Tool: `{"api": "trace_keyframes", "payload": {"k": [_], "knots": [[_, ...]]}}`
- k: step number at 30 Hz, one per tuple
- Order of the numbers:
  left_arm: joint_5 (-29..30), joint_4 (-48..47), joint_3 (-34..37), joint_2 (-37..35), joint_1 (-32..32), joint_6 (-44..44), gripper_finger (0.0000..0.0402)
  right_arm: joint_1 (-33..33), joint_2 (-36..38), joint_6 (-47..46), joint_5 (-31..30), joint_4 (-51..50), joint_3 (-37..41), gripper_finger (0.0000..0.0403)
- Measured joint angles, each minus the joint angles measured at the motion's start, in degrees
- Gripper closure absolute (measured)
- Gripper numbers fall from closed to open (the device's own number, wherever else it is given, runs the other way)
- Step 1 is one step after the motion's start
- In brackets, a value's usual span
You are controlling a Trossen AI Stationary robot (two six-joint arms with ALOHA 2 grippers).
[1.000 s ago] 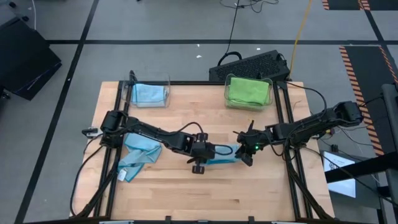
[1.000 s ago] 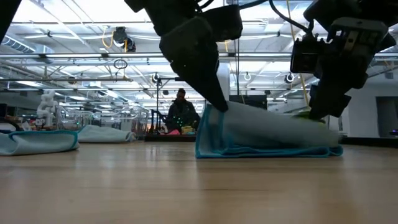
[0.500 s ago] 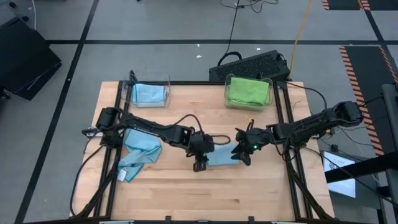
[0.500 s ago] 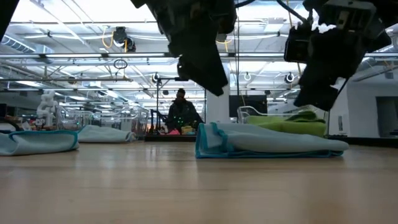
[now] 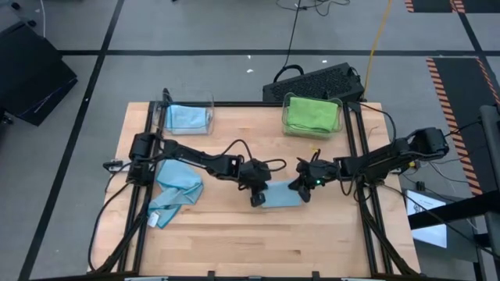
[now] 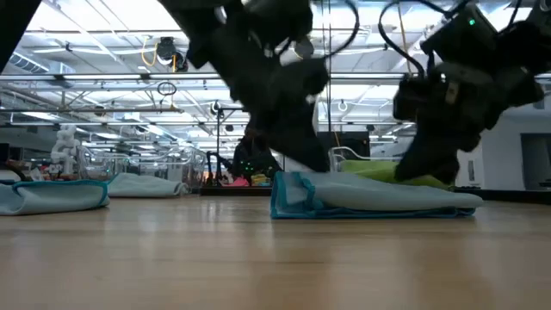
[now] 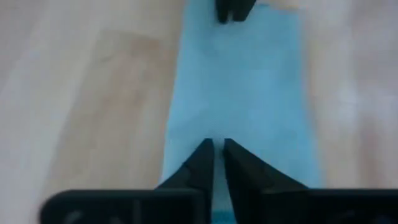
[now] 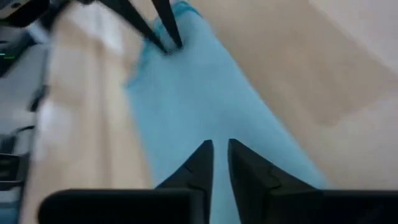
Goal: Sort microfiber towel by color & place in baskets
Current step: Stack the right blue towel on top of the blue towel in the left transparent bin
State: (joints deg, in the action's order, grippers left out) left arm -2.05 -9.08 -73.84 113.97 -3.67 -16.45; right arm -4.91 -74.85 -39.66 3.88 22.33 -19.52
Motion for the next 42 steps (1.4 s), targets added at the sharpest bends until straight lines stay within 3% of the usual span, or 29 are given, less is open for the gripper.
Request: {"api": "trace_keyframes", "payload": {"k": [5,10,14,21,25,29,34,39,42], "knots": [[1.7,4.1,3.8,0.3,2.3,-0.4,0.0397,2.5,-2.7,0.2,-2.2,2.1,2.0,0.04],[1.4,4.0,8.0,0.2,3.5,-1.5,0.0371,3.9,-5.9,-0.5,-2.2,4.2,2.7,0.0397],[-2.5,3.5,7.9,0.2,4.7,-1.7,0.0353,4.2,-6.8,-0.2,-1.2,6.1,2.7,0.0402],[-5.7,1.7,3.7,-2.5,6.7,-3.2,0.0354,4.5,0.2,-6.4,2.3,8.3,2.6,0.0395],[-5.8,2.3,1.4,-3.3,7.6,-3.0,0.0353,4.5,6.2,-7.3,2.2,3.8,2.6,0.0379],[-7.1,2.0,-0.5,-3.6,8.4,-2.6,0.0322,4.5,11.7,-8.4,2.3,-4.0,2.8,0.0361],[-10.3,-0.2,-0.2,-3.3,9.6,-2.3,0.0249,4.5,16.8,-11.5,2.6,-14.0,2.6,0.0344],[-14.0,-5.0,-0.3,-2.4,10.5,-8.4,0.0176,4.5,19.1,-21.0,3.5,-22.5,2.7,0.0329],[-17.0,-3.8,-0.5,-2.5,10.2,-11.5,0.0164,4.4,19.1,-26.8,3.9,-23.0,2.7,0.0303]]}}
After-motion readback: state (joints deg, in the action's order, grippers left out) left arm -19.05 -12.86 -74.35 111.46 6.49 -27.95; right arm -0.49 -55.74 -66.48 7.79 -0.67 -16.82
